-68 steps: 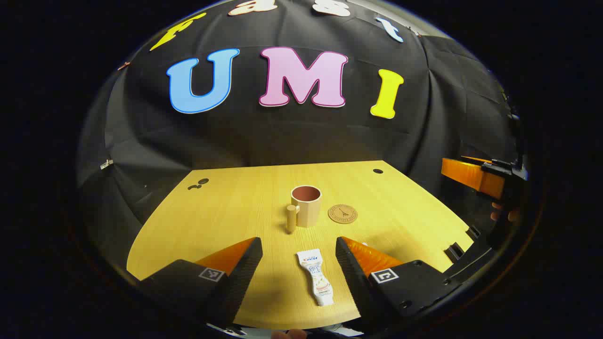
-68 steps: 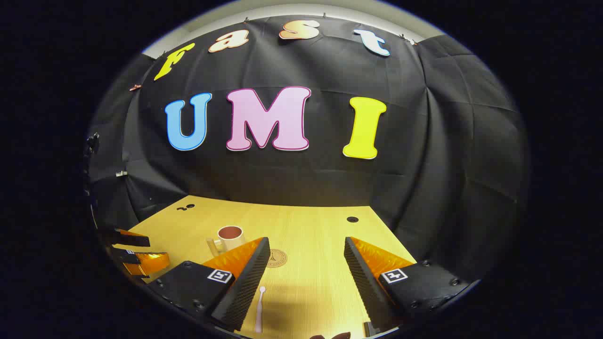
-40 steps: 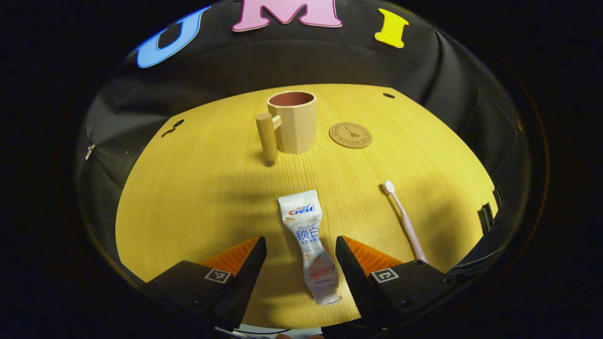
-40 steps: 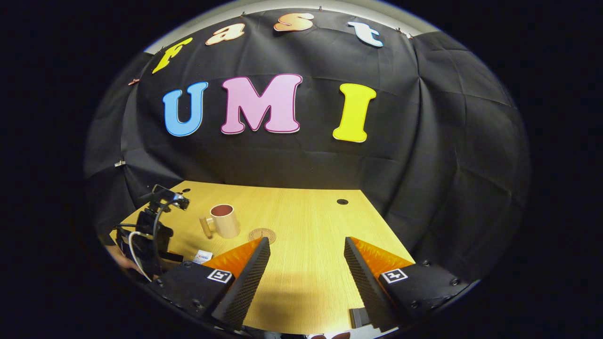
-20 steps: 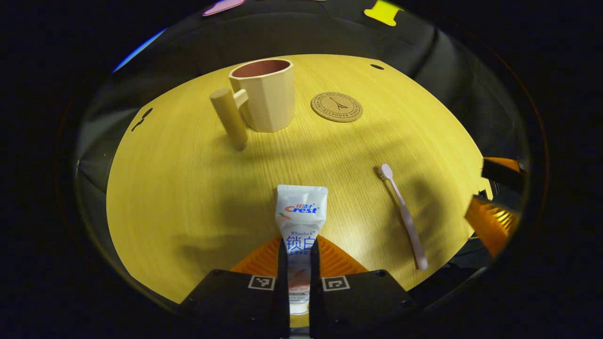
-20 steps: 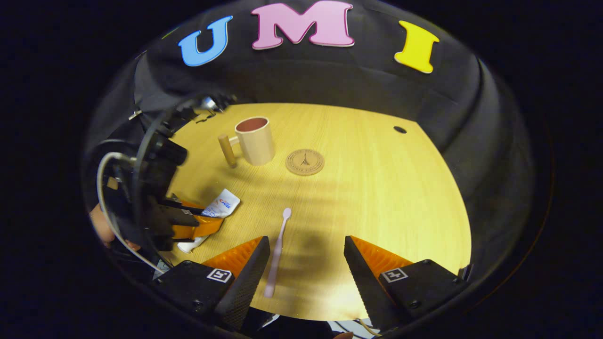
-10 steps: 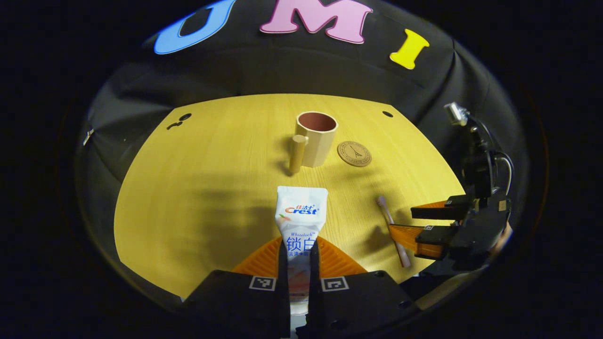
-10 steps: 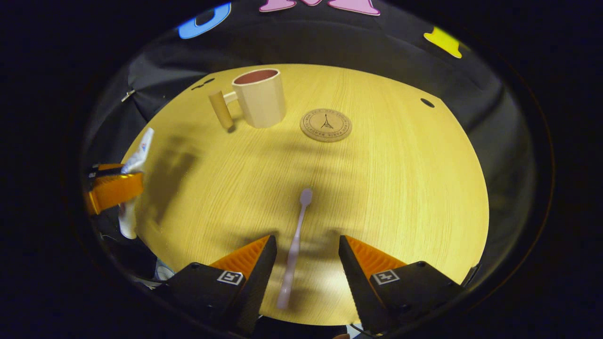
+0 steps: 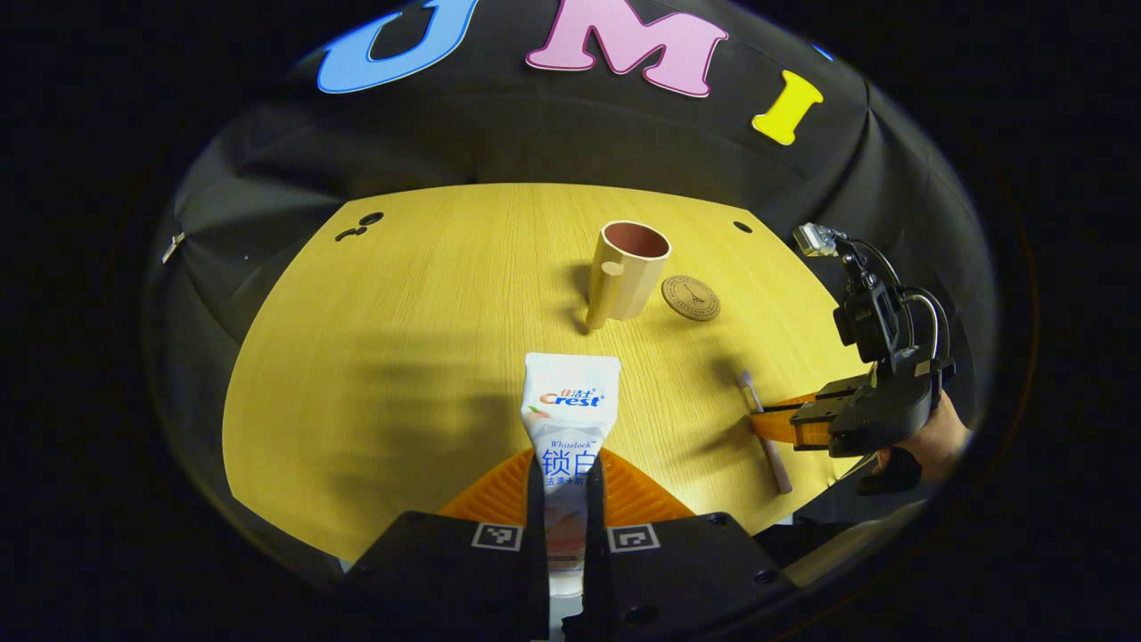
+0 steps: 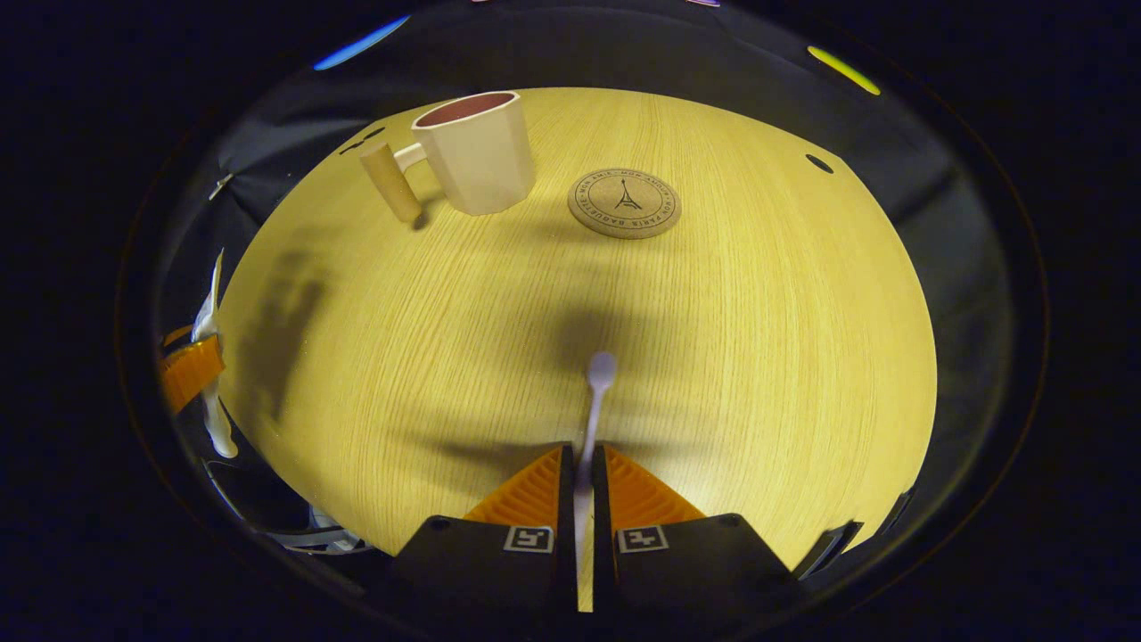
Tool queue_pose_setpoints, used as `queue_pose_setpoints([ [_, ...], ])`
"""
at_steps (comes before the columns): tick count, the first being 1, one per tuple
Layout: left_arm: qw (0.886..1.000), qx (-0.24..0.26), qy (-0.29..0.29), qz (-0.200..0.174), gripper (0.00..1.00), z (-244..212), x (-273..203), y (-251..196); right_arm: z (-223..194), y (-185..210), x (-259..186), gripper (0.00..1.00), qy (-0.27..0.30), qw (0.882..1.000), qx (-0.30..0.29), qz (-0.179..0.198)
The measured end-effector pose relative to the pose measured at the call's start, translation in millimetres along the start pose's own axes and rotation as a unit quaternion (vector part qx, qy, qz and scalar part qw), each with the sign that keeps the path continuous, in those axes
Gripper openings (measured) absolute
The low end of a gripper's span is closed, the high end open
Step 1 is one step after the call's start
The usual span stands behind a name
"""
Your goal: Put the toothbrush and toothpaste on the desktop into the cup, then pick up the cup and place it on the coaster on the desktop.
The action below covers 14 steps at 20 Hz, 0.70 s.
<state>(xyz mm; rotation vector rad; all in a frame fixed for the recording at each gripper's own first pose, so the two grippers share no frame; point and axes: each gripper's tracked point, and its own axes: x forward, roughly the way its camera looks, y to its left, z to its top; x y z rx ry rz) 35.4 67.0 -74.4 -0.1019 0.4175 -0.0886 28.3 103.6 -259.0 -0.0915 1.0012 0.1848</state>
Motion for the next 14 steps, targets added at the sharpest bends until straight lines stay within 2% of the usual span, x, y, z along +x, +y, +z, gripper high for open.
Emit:
queue_pose_setpoints([
  [3,0.999,-0.006,-0.034,-0.029,0.20,27.6,1.7,-8.1,0.6,7.7,-2.2,0.06,-0.020,0.999,0.026,0.027],
  [6,0.992,-0.007,-0.109,-0.066,0.20,83.2,-3.3,-21.7,14.0,15.4,-22.7,0.06,-0.094,0.991,0.077,0.059],
  [10,0.968,0.002,-0.224,-0.115,0.20,167.1,-17.6,-44.9,33.0,17.6,-68.6,0.06,-0.189,0.972,0.107,0.091],
  [11,0.960,0.006,-0.251,-0.125,0.20,187.4,-19.1,-52.1,34.6,16.9,-78.7,0.06,-0.204,0.968,0.114,0.096],
  [12,0.953,0.010,-0.273,-0.134,0.24,207.3,-18.7,-58.2,35.1,15.4,-87.8,0.06,-0.213,0.964,0.122,0.101],
  [14,0.942,0.019,-0.300,-0.146,0.20,234.6,-8.8,-67.9,34.1,11.0,-103.7,0.06,-0.229,0.958,0.137,0.107],
])
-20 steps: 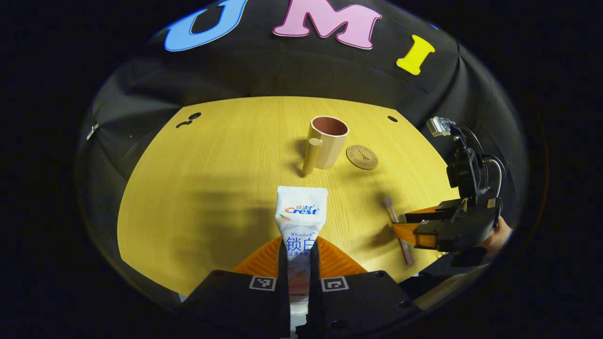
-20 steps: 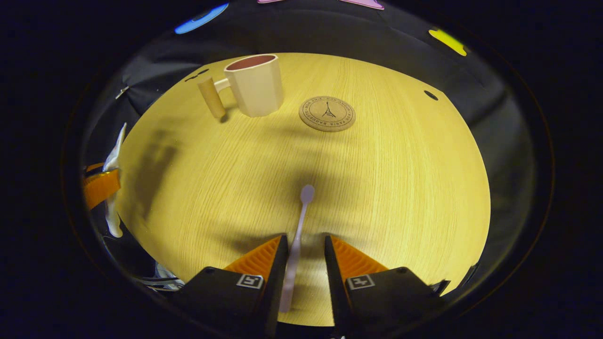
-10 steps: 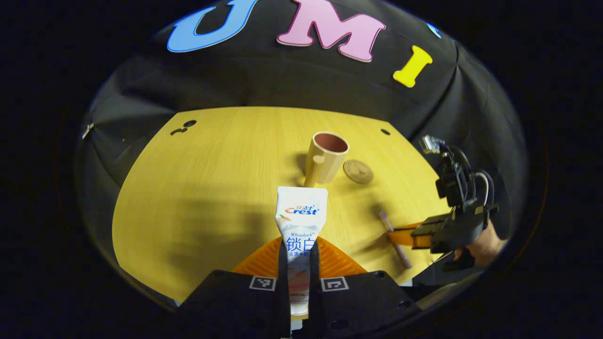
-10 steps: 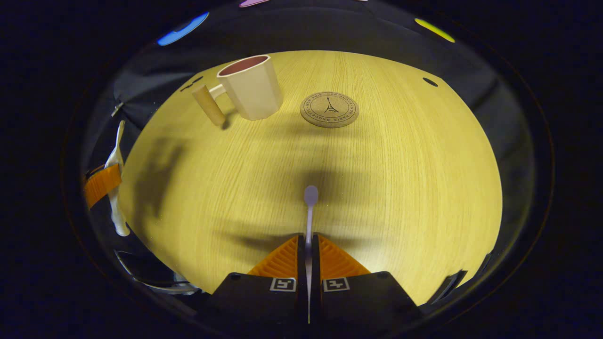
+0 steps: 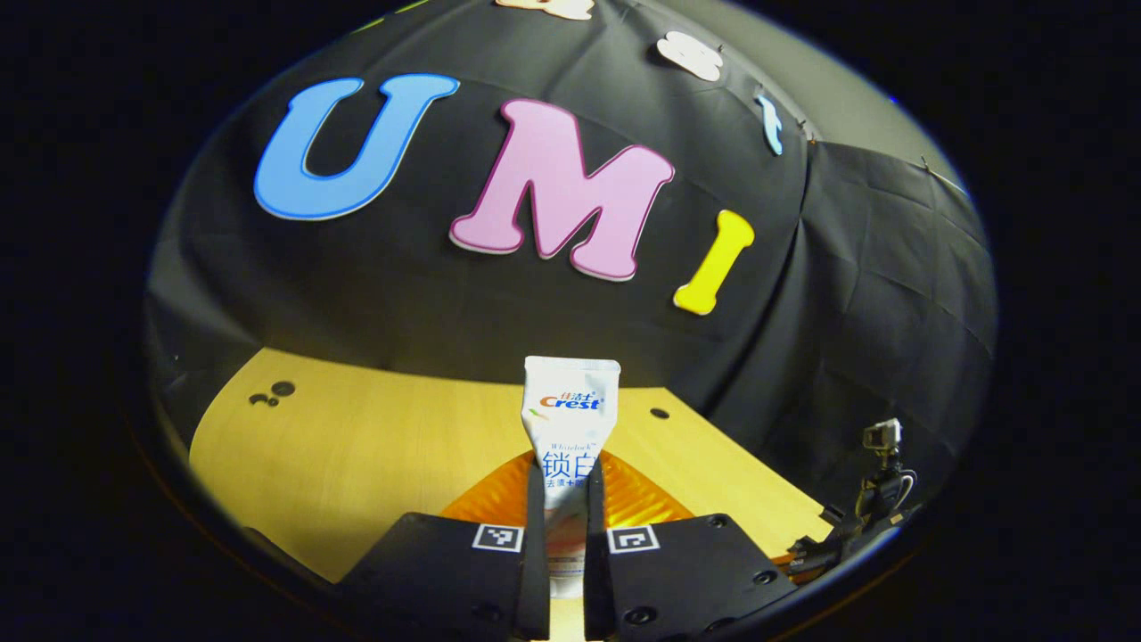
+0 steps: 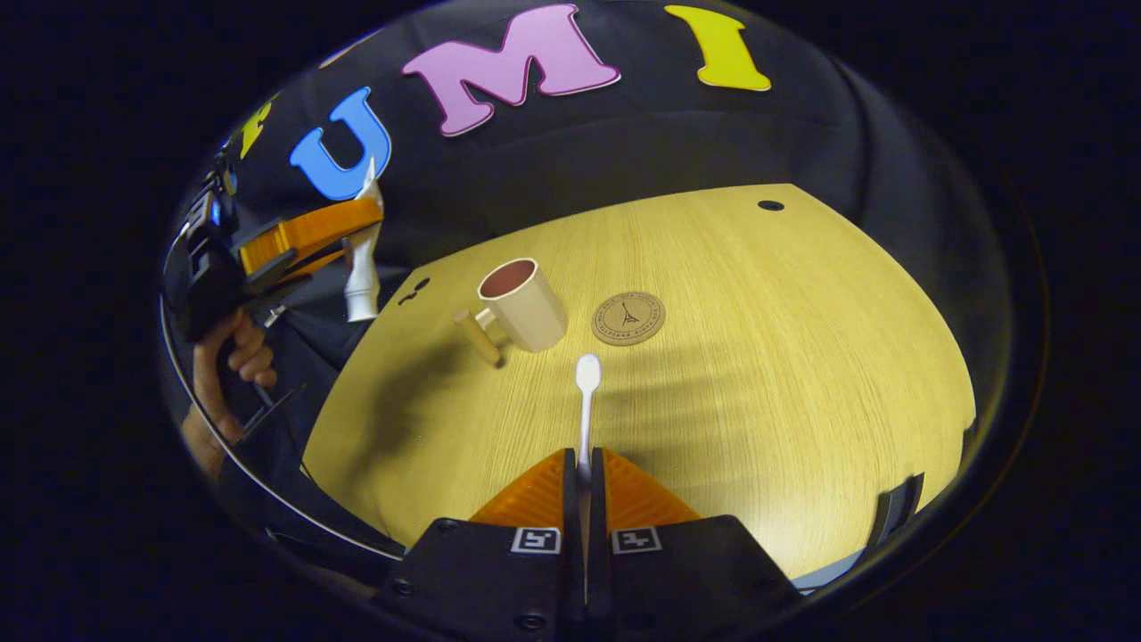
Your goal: Put the toothbrush and toothpaste on the desktop into the cup, then pick up the cup and place it on the coaster on the desktop.
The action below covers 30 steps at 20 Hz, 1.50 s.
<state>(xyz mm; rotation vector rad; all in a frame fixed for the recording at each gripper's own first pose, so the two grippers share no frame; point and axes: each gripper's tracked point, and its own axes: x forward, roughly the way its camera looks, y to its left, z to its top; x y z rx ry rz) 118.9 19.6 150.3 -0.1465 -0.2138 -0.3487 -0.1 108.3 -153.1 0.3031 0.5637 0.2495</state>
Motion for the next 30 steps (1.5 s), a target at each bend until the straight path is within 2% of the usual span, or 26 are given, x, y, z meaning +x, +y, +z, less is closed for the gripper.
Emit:
queue_pose_setpoints([
  [6,1.000,0.017,-0.023,0.000,0.20,2.6,70.0,3.3,4.8,-11.2,-23.6,0.06,-0.018,0.999,0.029,-0.006],
  [9,1.000,0.005,-0.013,0.001,0.20,-15.4,99.1,9.0,1.1,-21.7,-33.7,0.06,-0.026,0.999,0.044,-0.015],
  [13,0.999,0.019,0.012,0.024,0.20,-48.3,128.2,23.1,-1.9,-27.3,-36.4,0.06,-0.030,0.998,0.050,-0.024],
  [15,0.999,0.024,0.029,0.023,0.20,-64.1,137.2,25.4,-0.7,-29.2,-37.3,0.06,-0.031,0.998,0.052,-0.025],
  [20,0.998,0.017,0.059,0.027,0.21,-89.8,136.6,29.9,9.3,-30.6,-33.7,0.06,-0.039,0.998,0.053,-0.021],
  [27,0.996,0.020,0.082,0.037,0.30,-112.5,116.9,29.5,21.6,-26.6,-24.2,0.06,-0.046,0.998,0.047,-0.008],
  [28,0.995,0.023,0.087,0.034,0.23,-114.0,114.5,27.7,22.4,-24.8,-24.2,0.06,-0.045,0.998,0.046,-0.005],
  [29,0.994,0.024,0.097,0.033,0.35,-119.4,110.1,26.0,23.9,-23.8,-23.0,0.06,-0.046,0.998,0.044,-0.003],
  [30,0.993,0.025,0.107,0.033,0.37,-124.2,106.3,25.6,25.2,-21.6,-23.5,0.06,-0.046,0.998,0.044,-0.001],
])
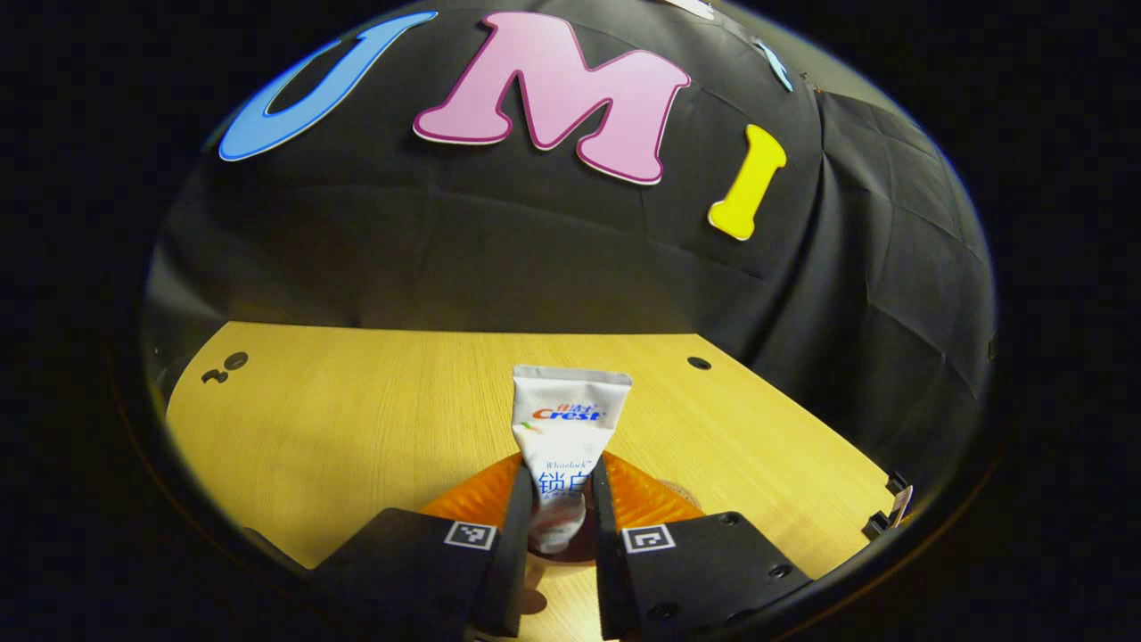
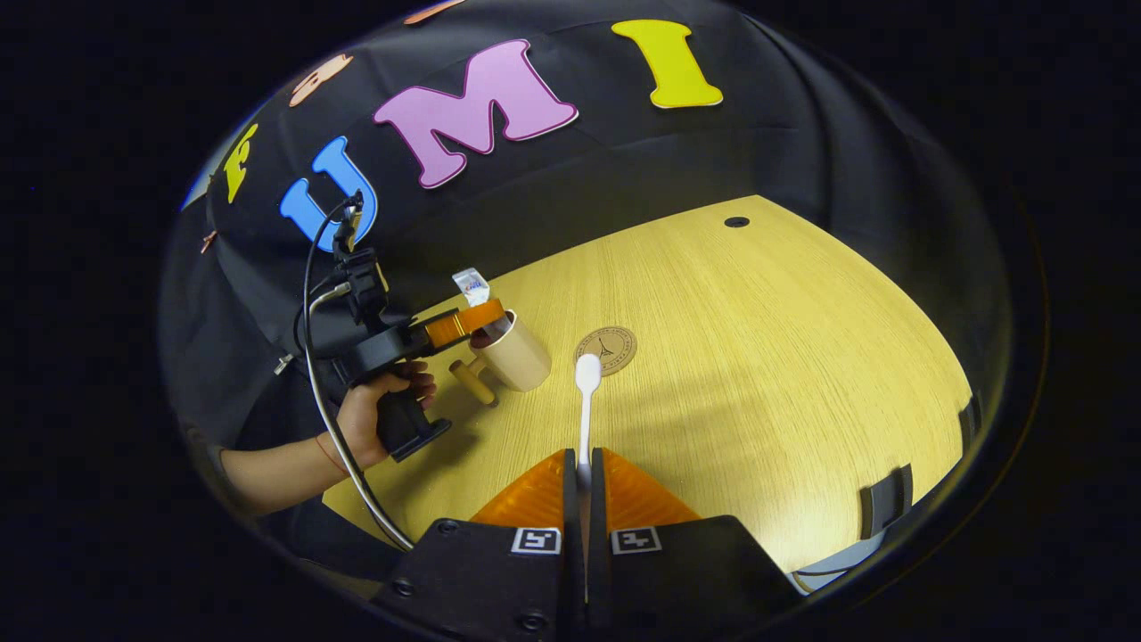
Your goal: Put the toothbrush and toothpaste on the desktop into the cup, then pick up the cup and place it on the coaster on the desktop.
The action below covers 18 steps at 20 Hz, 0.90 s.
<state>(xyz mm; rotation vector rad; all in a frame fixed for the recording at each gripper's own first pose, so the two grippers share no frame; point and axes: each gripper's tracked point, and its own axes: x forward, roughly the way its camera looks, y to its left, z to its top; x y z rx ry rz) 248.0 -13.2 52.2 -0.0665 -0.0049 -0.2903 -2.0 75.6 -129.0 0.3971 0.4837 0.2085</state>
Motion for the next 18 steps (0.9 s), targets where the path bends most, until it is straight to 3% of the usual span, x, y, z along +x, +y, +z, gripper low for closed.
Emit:
queue_pose_setpoints([
  [1,1.000,0.003,-0.002,-0.001,0.40,-0.2,-3.6,-2.2,3.3,4.6,0.9,0.06,-0.003,1.000,-0.001,0.005],
  [2,1.000,0.008,-0.007,0.005,0.51,1.3,-7.9,-1.3,7.5,8.6,2.6,0.06,-0.006,1.000,-0.003,0.010],
  [3,1.000,0.014,-0.013,0.008,0.46,4.0,-14.7,-0.5,11.1,12.5,3.0,0.06,-0.009,1.000,-0.004,0.015],
  [4,0.999,0.021,-0.019,0.015,0.48,7.4,-21.1,1.1,16.4,17.8,3.5,0.06,-0.014,1.000,-0.004,0.021],
  [5,0.999,0.031,-0.020,0.022,0.65,9.7,-26.9,4.6,21.0,26.1,7.9,0.06,-0.019,0.999,-0.004,0.027],
  [6,0.998,0.042,-0.018,0.035,0.65,11.6,-34.0,10.6,29.3,31.6,10.0,0.06,-0.026,0.999,-0.010,0.032],
  [7,0.997,0.051,-0.020,0.048,0.74,14.5,-42.8,17.4,41.9,36.9,11.3,0.06,-0.038,0.998,-0.018,0.037],
  [11,0.995,0.059,-0.037,0.074,0.76,30.9,-95.3,27.5,100.3,76.6,32.7,0.06,-0.099,0.991,-0.008,0.085],
  [18,0.997,0.036,-0.024,0.061,0.77,13.7,-194.2,3.3,173.5,110.3,99.4,0.06,-0.186,0.974,0.040,0.127],
])
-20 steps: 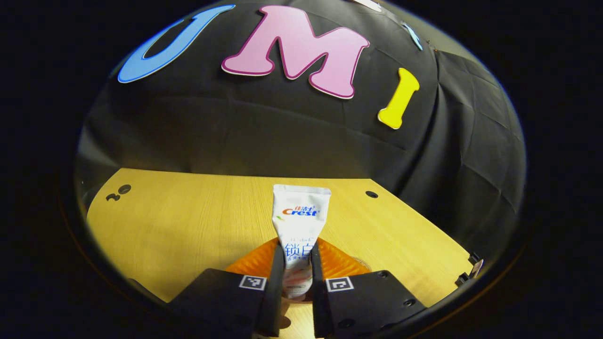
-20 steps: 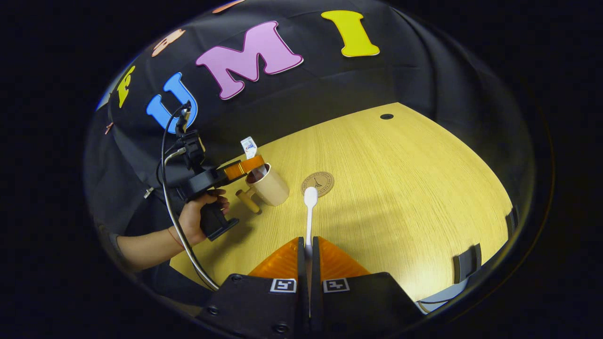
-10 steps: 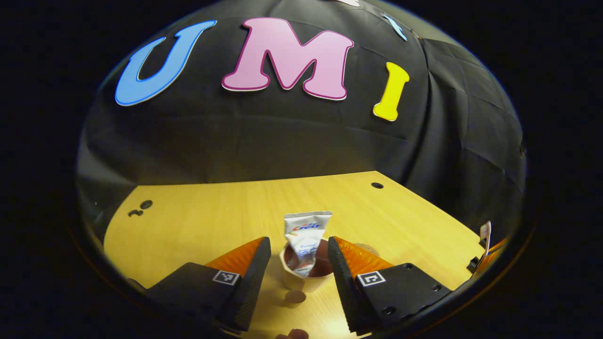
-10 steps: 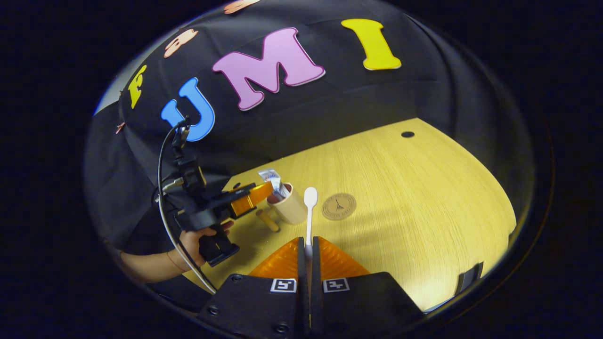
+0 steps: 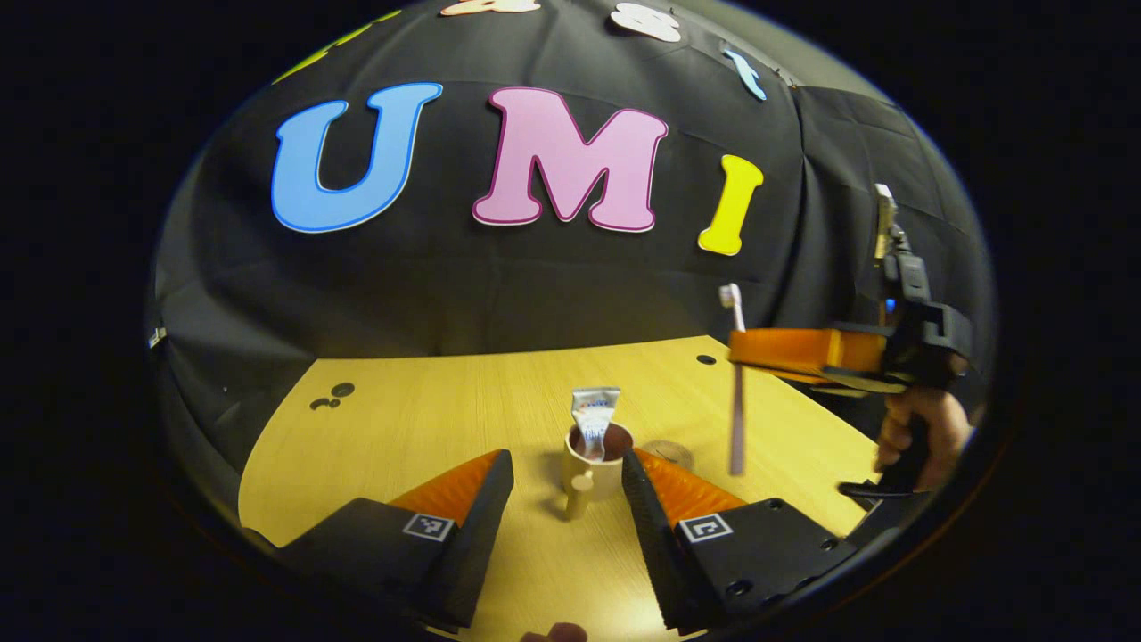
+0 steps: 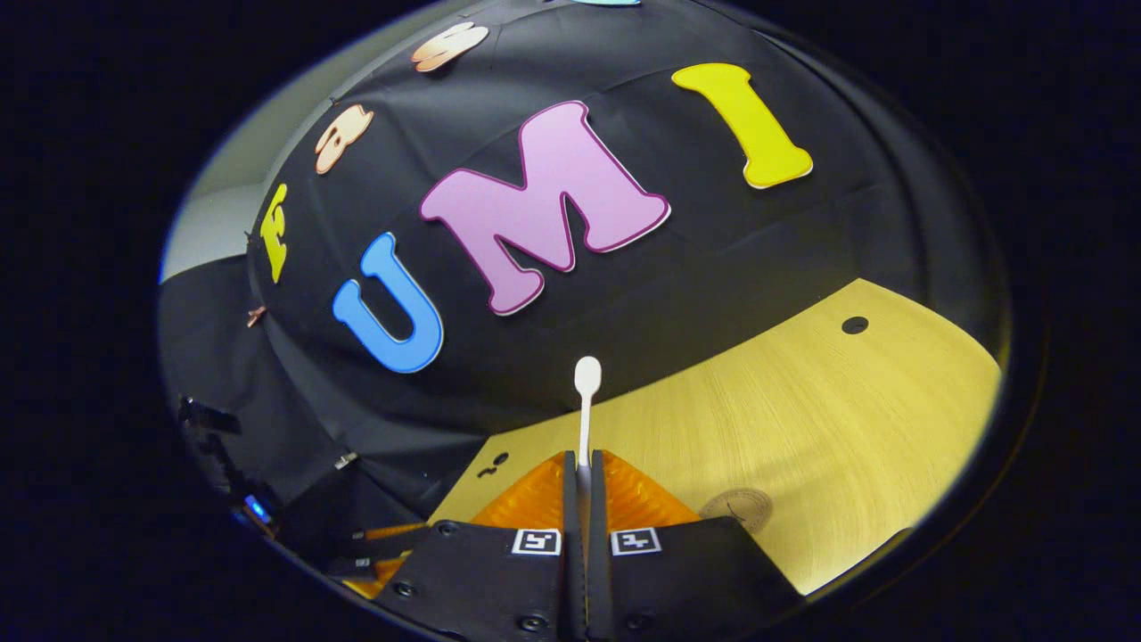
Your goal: Put the toothbrush and toothpaste on the desktop into the cup, then pick up the cup and place it on the coaster on the desktop.
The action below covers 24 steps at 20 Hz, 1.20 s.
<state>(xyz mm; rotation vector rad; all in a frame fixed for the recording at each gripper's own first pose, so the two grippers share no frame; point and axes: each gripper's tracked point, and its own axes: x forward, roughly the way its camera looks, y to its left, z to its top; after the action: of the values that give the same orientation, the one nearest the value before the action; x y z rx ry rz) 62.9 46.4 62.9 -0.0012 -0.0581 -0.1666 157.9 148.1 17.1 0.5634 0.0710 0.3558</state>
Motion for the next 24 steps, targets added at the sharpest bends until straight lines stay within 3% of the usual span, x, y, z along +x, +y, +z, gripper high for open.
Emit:
queue_pose_setpoints([
  [4,1.000,-0.010,0.020,0.002,0.80,-24.6,-37.1,-5.5,-7.4,-2.2,38.4,0.06,-0.023,1.000,0.005,0.001],
  [7,0.999,-0.007,0.038,0.016,0.77,-46.0,-54.8,2.9,-16.4,-1.0,64.1,0.06,-0.036,0.999,0.015,0.005],
  [12,0.997,-0.003,0.062,0.039,0.77,-67.0,-81.0,20.5,-35.6,-19.8,88.1,0.06,-0.040,0.999,0.003,-0.015],
  [24,0.994,-0.029,0.073,0.070,0.76,-78.4,-81.7,18.1,-94.9,-41.8,80.1,0.10,0.018,0.999,-0.011,-0.028],
])
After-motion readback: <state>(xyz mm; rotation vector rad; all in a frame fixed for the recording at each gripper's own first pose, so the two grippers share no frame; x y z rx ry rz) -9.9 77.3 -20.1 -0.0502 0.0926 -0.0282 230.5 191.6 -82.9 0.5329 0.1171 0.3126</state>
